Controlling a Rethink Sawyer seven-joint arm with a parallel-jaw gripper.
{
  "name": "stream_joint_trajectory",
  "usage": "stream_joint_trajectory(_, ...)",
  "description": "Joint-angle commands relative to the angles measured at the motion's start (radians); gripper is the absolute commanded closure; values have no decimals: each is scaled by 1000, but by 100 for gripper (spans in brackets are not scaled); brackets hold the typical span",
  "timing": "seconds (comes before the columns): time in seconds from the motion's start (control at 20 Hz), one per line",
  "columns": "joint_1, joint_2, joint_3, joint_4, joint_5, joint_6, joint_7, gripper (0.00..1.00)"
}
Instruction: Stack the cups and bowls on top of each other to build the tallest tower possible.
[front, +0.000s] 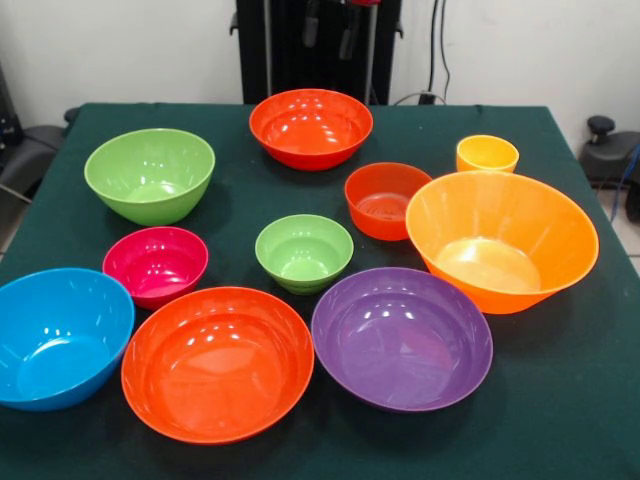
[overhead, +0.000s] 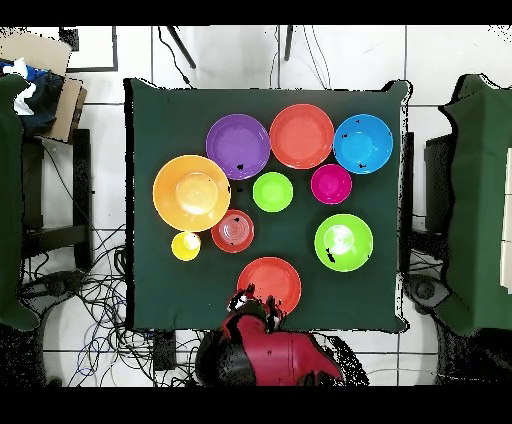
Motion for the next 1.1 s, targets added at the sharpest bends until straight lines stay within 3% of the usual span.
stream_joint_trajectory(0.05, 55, 200, -33, -60, -27, -135, 72, 0)
stream_joint_trajectory(0.4, 52, 263, -55, -75, -23, -208, 59, 0)
stream_joint_trajectory(1.1, 14, 255, -46, -63, -44, -220, 43, 0)
